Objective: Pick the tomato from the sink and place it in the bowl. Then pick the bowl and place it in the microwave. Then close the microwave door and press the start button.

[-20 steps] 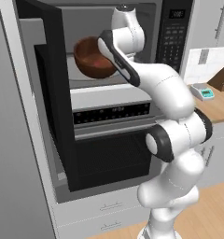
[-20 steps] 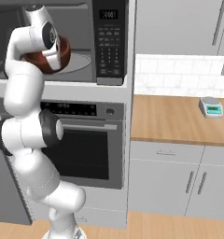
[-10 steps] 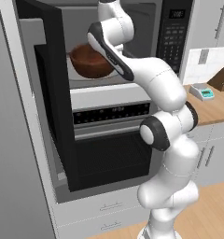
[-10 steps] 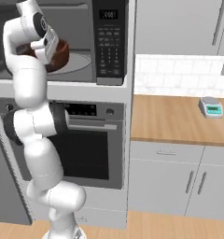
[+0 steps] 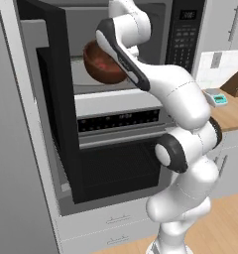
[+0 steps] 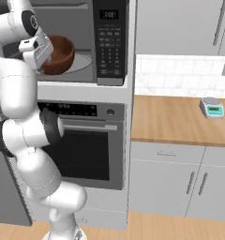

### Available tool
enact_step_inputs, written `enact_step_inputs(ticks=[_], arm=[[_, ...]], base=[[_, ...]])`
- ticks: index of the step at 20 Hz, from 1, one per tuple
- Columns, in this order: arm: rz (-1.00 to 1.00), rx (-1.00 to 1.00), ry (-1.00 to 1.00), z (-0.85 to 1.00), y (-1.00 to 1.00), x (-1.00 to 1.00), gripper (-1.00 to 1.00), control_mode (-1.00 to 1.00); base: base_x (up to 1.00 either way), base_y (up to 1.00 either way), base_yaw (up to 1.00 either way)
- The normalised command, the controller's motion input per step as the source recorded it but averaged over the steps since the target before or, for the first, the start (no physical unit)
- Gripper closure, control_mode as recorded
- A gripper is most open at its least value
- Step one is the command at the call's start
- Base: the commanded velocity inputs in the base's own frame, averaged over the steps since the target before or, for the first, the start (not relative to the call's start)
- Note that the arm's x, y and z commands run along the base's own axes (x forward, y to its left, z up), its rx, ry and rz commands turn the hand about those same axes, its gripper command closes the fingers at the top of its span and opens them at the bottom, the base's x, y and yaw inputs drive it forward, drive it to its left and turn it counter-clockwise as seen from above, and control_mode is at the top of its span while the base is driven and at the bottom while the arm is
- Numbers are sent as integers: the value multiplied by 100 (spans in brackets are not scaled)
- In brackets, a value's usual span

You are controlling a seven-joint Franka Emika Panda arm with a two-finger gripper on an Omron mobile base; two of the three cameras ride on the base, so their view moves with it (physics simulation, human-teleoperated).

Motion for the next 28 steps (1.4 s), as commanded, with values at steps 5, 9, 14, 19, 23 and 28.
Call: enact_step_inputs(ticks=[5,9,14,19,23,28], arm=[[14,2,-23,3,-16,-92,-100,-100],[5,2,-22,25,-9,-58,-100,-100],[24,0,-24,-21,-11,-100,-100,-100],[34,-3,-3,-88,0,-100,-100,-100],[26,-5,-1,-91,10,-96,-100,-100],[4,-6,0,-81,70,-35,-100,-100]], base=[[0,0,0],[0,0,0],[0,0,0],[0,0,0],[0,0,0],[0,0,0]])
